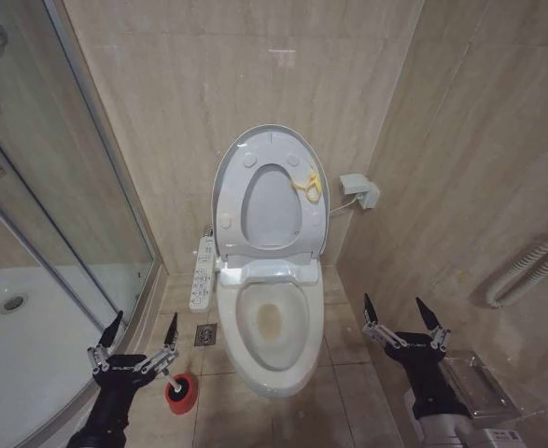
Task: Open the toilet lid, clean the toilet bowl with a toilet brush, close the toilet lid, and flush.
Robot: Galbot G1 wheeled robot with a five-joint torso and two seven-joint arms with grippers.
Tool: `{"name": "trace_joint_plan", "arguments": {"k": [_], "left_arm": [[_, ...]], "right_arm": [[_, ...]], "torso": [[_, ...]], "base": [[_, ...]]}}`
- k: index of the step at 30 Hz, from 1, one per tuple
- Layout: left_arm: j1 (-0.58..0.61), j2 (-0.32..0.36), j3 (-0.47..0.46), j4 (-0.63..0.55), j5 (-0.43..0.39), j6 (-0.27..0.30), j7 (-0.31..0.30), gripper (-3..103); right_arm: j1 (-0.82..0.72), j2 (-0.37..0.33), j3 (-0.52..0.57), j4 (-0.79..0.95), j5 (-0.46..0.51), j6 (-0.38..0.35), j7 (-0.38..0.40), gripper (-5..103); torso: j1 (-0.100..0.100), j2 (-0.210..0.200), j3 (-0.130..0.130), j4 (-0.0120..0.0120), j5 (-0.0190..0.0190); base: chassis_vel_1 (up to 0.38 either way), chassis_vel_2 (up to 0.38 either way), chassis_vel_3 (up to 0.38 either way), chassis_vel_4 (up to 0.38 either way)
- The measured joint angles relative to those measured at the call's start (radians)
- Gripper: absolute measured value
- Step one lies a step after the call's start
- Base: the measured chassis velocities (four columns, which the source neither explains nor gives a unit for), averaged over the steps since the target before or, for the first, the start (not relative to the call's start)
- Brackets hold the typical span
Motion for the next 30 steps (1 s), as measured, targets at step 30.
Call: {"name": "trace_joint_plan", "arguments": {"k": [30], "left_arm": [[0.007,0.005,-0.015,-0.019,0.031,-0.006,0.008,100]], "right_arm": [[0.0,0.0,0.0,0.0,0.0,0.0,0.0,100]], "torso": [[0.0,0.0,0.0,0.0,0.0]], "base": [[0.0,0.0,0.0,0.0]]}}
